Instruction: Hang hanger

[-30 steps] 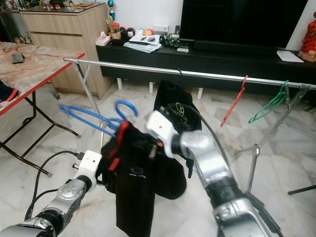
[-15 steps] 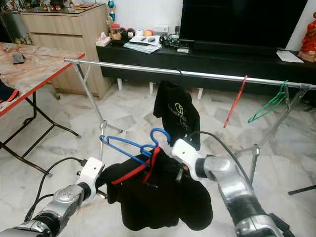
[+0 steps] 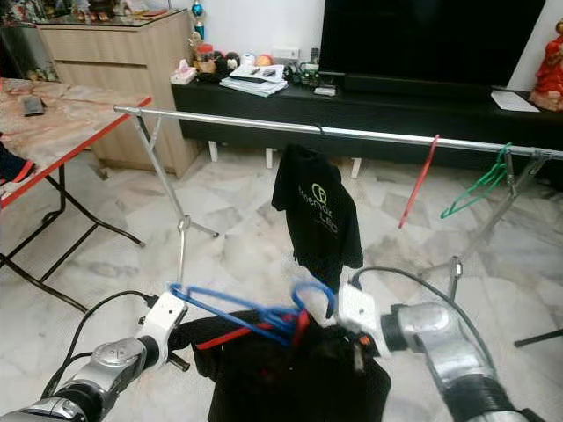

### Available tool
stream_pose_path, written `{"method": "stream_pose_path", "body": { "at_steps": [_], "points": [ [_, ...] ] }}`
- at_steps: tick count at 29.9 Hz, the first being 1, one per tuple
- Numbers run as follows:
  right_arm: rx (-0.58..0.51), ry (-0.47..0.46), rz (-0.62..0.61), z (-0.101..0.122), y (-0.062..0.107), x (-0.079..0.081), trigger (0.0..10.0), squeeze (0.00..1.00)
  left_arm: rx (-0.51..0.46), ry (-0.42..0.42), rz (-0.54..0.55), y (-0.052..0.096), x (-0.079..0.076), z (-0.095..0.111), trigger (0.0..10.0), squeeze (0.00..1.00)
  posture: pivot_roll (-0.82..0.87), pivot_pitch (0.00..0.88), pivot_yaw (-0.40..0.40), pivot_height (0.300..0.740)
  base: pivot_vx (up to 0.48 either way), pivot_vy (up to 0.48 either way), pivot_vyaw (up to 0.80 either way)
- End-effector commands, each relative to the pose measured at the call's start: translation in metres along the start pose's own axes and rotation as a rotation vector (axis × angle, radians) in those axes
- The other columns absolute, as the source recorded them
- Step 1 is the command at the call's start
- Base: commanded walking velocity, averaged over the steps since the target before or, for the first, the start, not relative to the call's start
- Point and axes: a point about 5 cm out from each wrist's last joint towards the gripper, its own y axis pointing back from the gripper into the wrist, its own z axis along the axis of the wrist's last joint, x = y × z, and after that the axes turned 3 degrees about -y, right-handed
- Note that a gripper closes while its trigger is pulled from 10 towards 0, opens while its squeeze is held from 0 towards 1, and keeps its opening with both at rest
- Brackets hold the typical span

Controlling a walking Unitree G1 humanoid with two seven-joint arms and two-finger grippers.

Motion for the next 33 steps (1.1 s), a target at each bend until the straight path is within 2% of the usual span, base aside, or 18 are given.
{"method": "stream_pose_path", "body": {
  "at_steps": [1, 4, 6, 8, 13, 17, 18, 22, 25, 33],
  "points": [
    [0.119, 0.04, -0.004, -0.01, 0.004, 0.0, 10.0, 0.0, 0.008, -0.017, 0.016, 0.003, 0.008, 0.0, 10.0, 0.0, -0.05, 0.029, 0.029, 0.74, 0.0, 0.0, 0.0],
    [0.223, 0.076, -0.044, -0.016, 0.002, -0.003, 10.0, 0.0, 0.016, -0.016, 0.016, 0.004, 0.008, 0.0, 10.0, 0.0, -0.05, 0.031, 0.031, 0.74, 0.0, 0.0, 0.0],
    [0.262, 0.089, -0.146, -0.015, -0.002, -0.012, 10.0, 0.0, 0.021, -0.014, 0.016, 0.004, 0.008, -0.001, 10.0, 0.0, -0.05, 0.031, 0.032, 0.74, 0.0, 0.0, 0.0],
    [0.248, 0.089, -0.167, -0.012, -0.004, -0.014, 10.0, 0.0, 0.024, -0.014, 0.016, 0.004, 0.008, -0.001, 10.0, 0.0, -0.04, 0.031, 0.031, 0.74, 0.0, 0.0, 0.0],
    [0.226, 0.121, -0.125, -0.009, -0.008, -0.012, 10.0, 0.0, 0.031, -0.013, 0.02, 0.005, 0.01, -0.003, 10.0, 0.0, -0.04, 0.031, 0.031, 0.74, 0.0, 0.0, 0.0],
    [0.332, 0.148, -0.229, -0.014, -0.006, -0.021, 10.0, 0.0, 0.037, -0.012, 0.018, 0.005, 0.009, -0.004, 10.0, 0.0, -0.04, 0.029, 0.028, 0.74, 0.0, 0.0, 0.0],
    [0.341, 0.139, -0.281, -0.014, -0.006, -0.025, 10.0, 0.0, 0.043, -0.017, 0.014, 0.005, 0.009, -0.005, 10.0, 0.0, -0.04, 0.029, 0.028, 0.74, 0.0, 0.0, 0.0],
    [0.371, 0.128, -0.334, -0.015, -0.003, -0.03, 10.0, 0.0, 0.055, -0.025, -0.002, 0.005, 0.007, -0.006, 10.0, 0.0, -0.04, 0.029, 0.028, 0.74, 0.0, 0.0, 0.0],
    [0.402, 0.109, -0.427, -0.017, -0.001, -0.036, 10.0, 0.0, 0.067, -0.034, -0.023, 0.004, 0.005, -0.008, 10.0, 0.0, -0.05, 0.026, 0.028, 0.74, 0.0, 0.0, 0.0],
    [0.377, 0.087, -0.372, -0.02, -0.019, -0.028, 10.0, 0.0, 0.062, -0.026, -0.062, 0.003, 0.0, -0.008, 10.0, 0.0, -0.04, 0.02, 0.028, 0.74, 0.0, 0.0, 0.0]
  ]
}}
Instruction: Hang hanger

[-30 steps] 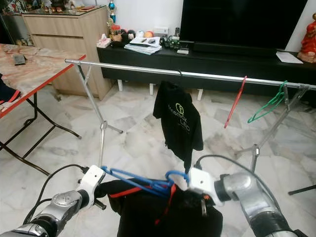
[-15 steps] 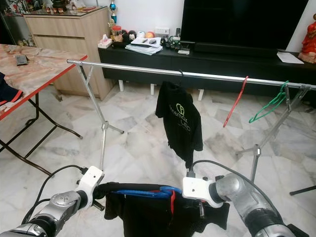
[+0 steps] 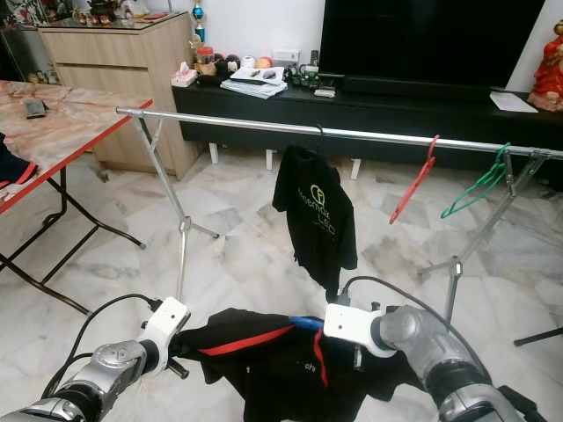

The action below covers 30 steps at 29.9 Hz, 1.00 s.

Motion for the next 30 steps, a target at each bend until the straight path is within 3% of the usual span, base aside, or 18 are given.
{"method": "stream_pose_path", "body": {
  "at_steps": [1, 9, 11, 18, 19, 21, 22, 25, 26, 30],
  "points": [
    [0.003, -0.023, 0.008, -0.001, -0.001, 0.001, 10.0, 0.0, 0.019, 0.013, -0.007, 0.003, 0.003, -0.004, 10.0, 0.0, -0.04, 0.018, 0.028, 0.74, 0.0, 0.0, 0.0],
    [0.026, -0.079, 0.066, 0.001, -0.022, 0.024, 10.0, 0.0, -0.07, 0.04, -0.038, 0.002, 0.012, 0.022, 10.0, 0.0, -0.02, 0.017, 0.023, 0.74, 0.0, 0.0, 0.0],
    [0.017, -0.135, 0.094, 0.004, -0.032, 0.036, 10.0, 0.0, -0.128, 0.048, -0.062, 0.003, 0.018, 0.039, 10.0, 0.0, -0.01, 0.018, 0.021, 0.74, 0.0, 0.0, 0.0],
    [0.0, -0.243, 0.074, 0.011, -0.045, 0.048, 10.0, 0.0, -0.199, 0.035, -0.15, 0.003, 0.018, 0.063, 10.0, 0.0, 0.01, 0.019, 0.018, 0.74, 0.0, 0.0, 0.0],
    [-0.006, -0.315, 0.006, 0.012, -0.048, 0.047, 10.0, 0.0, -0.213, 0.029, -0.194, 0.003, 0.015, 0.068, 10.0, 0.0, 0.01, 0.02, 0.016, 0.74, 0.0, 0.0, 0.0],
    [-0.018, -0.376, -0.041, 0.013, -0.049, 0.046, 10.0, 0.0, -0.222, 0.023, -0.221, 0.004, 0.013, 0.07, 10.0, 0.0, 0.02, 0.02, 0.015, 0.74, 0.0, 0.0, 0.0],
    [-0.05, -0.462, -0.087, 0.017, -0.051, 0.044, 10.0, 0.0, -0.225, 0.013, -0.25, 0.004, 0.01, 0.071, 10.0, 0.0, 0.02, 0.02, 0.015, 0.74, 0.0, 0.0, 0.0],
    [-0.08, -0.541, -0.13, 0.02, -0.052, 0.042, 10.0, 0.0, -0.22, 0.005, -0.272, 0.005, 0.008, 0.071, 10.0, 0.0, 0.03, 0.019, 0.016, 0.74, 0.0, 0.0, 0.0],
    [-0.108, -0.617, -0.169, 0.022, -0.052, 0.039, 10.0, 0.0, -0.216, -0.003, -0.28, 0.005, 0.007, 0.069, 10.0, 0.0, 0.03, 0.018, 0.016, 0.74, 0.0, 0.0, 0.0],
    [-0.147, -0.695, -0.136, 0.027, -0.054, 0.041, 10.0, 0.0, -0.212, -0.006, -0.294, 0.006, 0.006, 0.067, 10.0, 0.0, 0.03, 0.018, 0.016, 0.74, 0.0, 0.0, 0.0]
  ]
}}
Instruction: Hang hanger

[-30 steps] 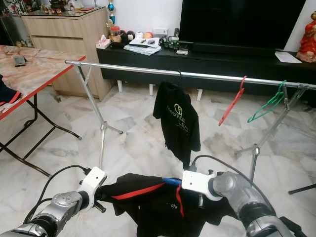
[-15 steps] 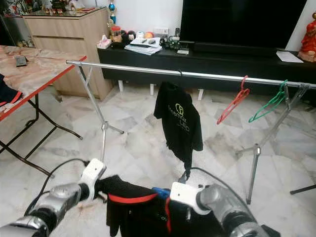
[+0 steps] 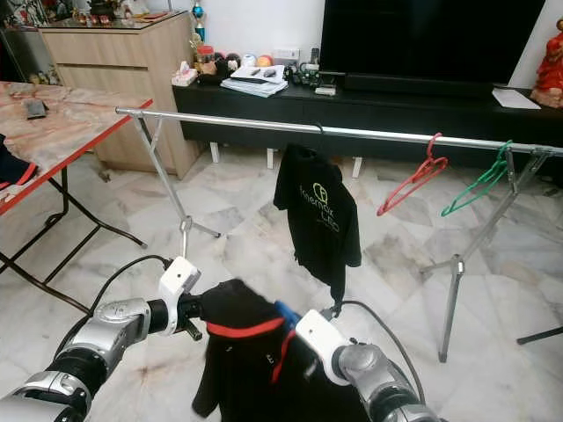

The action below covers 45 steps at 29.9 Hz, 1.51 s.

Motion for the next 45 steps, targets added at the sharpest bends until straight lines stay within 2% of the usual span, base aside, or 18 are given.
{"method": "stream_pose_path", "body": {
  "at_steps": [1, 4, 5, 6, 7, 18, 23, 28, 32, 33, 34, 35, 36, 37, 39, 41, 43, 45],
  "points": [
    [-0.016, -0.042, 0.026, 0.005, -0.001, 0.002, 10.0, 0.0, 0.001, -0.008, -0.01, 0.002, 0.001, 0.001, 10.0, 0.0, 0.03, 0.017, 0.016, 0.74, 0.0, 0.0, 0.0],
    [0.007, -0.007, 0.071, 0.003, -0.002, 0.008, 10.0, 0.0, -0.01, -0.006, -0.019, 0.003, 0.0, 0.003, 10.0, 0.0, 0.03, 0.018, 0.015, 0.74, 0.0, 0.0, 0.0],
    [0.016, -0.001, 0.088, 0.002, -0.003, 0.01, 10.0, 0.0, -0.026, 0.002, -0.033, 0.002, -0.002, 0.005, 10.0, 0.19, 0.03, 0.018, 0.015, 0.74, 0.0, 0.0, 0.0],
    [0.016, -0.001, 0.088, 0.002, -0.003, 0.01, 10.0, 0.0, -0.026, 0.002, -0.033, 0.002, -0.002, 0.005, 10.0, 0.19, 0.03, 0.018, 0.015, 0.74, 0.0, 0.0, 0.0],
    [0.018, -0.007, 0.083, 0.002, -0.003, 0.01, 10.0, 0.0, -0.037, 0.013, -0.056, 0.002, -0.004, 0.007, 10.0, 1.0, 0.03, 0.018, 0.015, 0.74, 0.0, 0.0, 0.0],
    [-0.049, -0.073, -0.097, 0.01, -0.001, -0.005, 10.0, 0.0, -0.043, 0.019, -0.128, 0.006, -0.011, 0.01, 10.0, 1.0, 0.03, 0.014, 0.014, 0.74, 0.0, 0.0, 0.0],
    [-0.096, -0.148, -0.14, 0.014, 0.0, -0.009, 10.0, 0.0, -0.061, 0.022, -0.17, 0.009, -0.014, 0.015, 10.0, 1.0, 0.04, 0.012, 0.011, 0.74, 0.0, 0.0, 0.0],
    [-0.143, -0.152, -0.149, 0.02, 0.001, -0.011, 10.0, 0.0, -0.063, 0.025, -0.171, 0.012, -0.014, 0.015, 10.0, 1.0, 0.04, 0.01, 0.01, 0.74, 0.0, 0.0, 0.0],
    [-0.157, -0.078, -0.08, 0.024, 0.002, -0.008, 10.0, 0.0, -0.034, -0.008, -0.1, 0.017, -0.008, 0.011, 10.0, 1.0, 0.03, 0.0, 0.012, 0.74, 0.0, 0.0, 0.0],
    [-0.156, -0.041, -0.059, 0.024, 0.002, -0.007, 10.0, 0.0, -0.027, -0.015, -0.085, 0.018, -0.006, 0.009, 10.0, 1.0, 0.03, 0.0, 0.012, 0.74, 0.0, 0.0, 0.0],
    [-0.149, 0.035, -0.027, 0.024, 0.003, -0.007, 10.0, 0.0, -0.014, -0.028, -0.075, 0.021, -0.005, 0.007, 10.0, 1.0, 0.03, 0.0, 0.01, 0.74, 0.0, 0.0, 0.0],
    [-0.149, 0.035, -0.027, 0.024, 0.003, -0.007, 10.0, 0.0, -0.014, -0.028, -0.075, 0.021, -0.005, 0.007, 10.0, 1.0, 0.03, 0.0, 0.01, 0.74, 0.0, 0.0, 0.0],
    [-0.14, 0.094, -0.004, 0.022, 0.004, -0.006, 10.0, 0.0, 0.003, -0.051, -0.07, 0.023, -0.004, 0.005, 10.0, 0.0, 0.03, 0.0, 0.01, 0.74, 0.0, 0.0, 0.0],
    [-0.133, 0.13, 0.016, 0.021, 0.004, -0.006, 10.0, 0.0, 0.013, -0.059, -0.074, 0.024, -0.004, 0.004, 10.0, 0.0, 0.03, 0.0, 0.008, 0.74, 0.0, 0.0, 0.0],
    [-0.084, 0.299, 0.131, 0.012, 0.007, -0.002, 10.0, 0.0, 0.059, -0.111, -0.09, 0.031, -0.003, 0.0, 10.0, 0.0, 0.03, 0.0, 0.007, 0.74, 0.0, 0.0, 0.0],
    [-0.068, 0.337, 0.156, 0.009, 0.008, -0.002, 10.0, 0.0, 0.073, -0.13, -0.092, 0.032, -0.002, -0.001, 10.0, 0.0, 0.03, 0.0, 0.007, 0.74, 0.0, 0.0, 0.0],
    [-0.007, 0.46, 0.216, -0.001, 0.013, -0.005, 10.0, 0.0, 0.138, -0.215, -0.103, 0.036, 0.001, -0.007, 10.0, 0.0, 0.03, 0.0, 0.002, 0.74, 0.0, 0.0, 0.0],
    [0.004, 0.485, 0.221, -0.003, 0.014, -0.006, 10.0, 0.0, 0.154, -0.231, -0.12, 0.037, 0.0, -0.008, 10.0, 0.0, 0.03, 0.0, 0.001, 0.74, 0.0, 0.0, 0.0]
  ]
}}
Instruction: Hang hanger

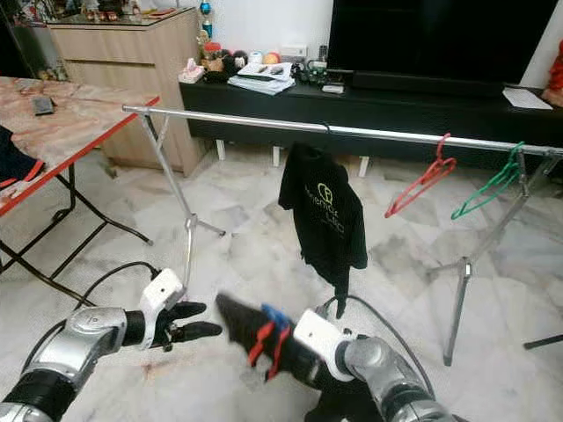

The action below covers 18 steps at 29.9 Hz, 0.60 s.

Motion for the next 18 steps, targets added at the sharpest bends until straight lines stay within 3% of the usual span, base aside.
{"method": "stream_pose_path", "body": {
  "at_steps": [1, 7, 11, 18],
  "points": [
    [-0.007, 0.062, 0.011, 0.003, 0.002, -0.002, 10.0, 0.0, 0.031, -0.044, -0.033, 0.001, -0.001, -0.002, 10.0, 0.0, 0.03, 0.0, 0.001, 0.74, 0.0, 0.0, 0.0],
    [-0.015, 0.143, 0.034, 0.004, 0.004, -0.002, 10.0, 0.0, 0.095, -0.144, -0.092, -0.004, -0.008, -0.008, 10.0, 0.0, 0.03, 0.0, -0.004, 0.74, 0.0, 0.0, 0.0],
    [-0.02, 0.202, 0.06, 0.007, 0.004, 0.0, 10.0, 0.0, 0.106, -0.154, -0.13, -0.011, -0.014, -0.008, 10.0, 0.0, 0.03, 0.0, -0.005, 0.74, 0.0, 0.0, 0.0],
    [-0.115, 0.202, 0.164, 0.018, 0.005, 0.004, 10.0, 0.0, 0.089, -0.147, -0.109, -0.027, -0.016, -0.007, 10.0, 0.0, 0.03, 0.0, -0.012, 0.74, 0.0, 0.0, 0.0]
  ]
}}
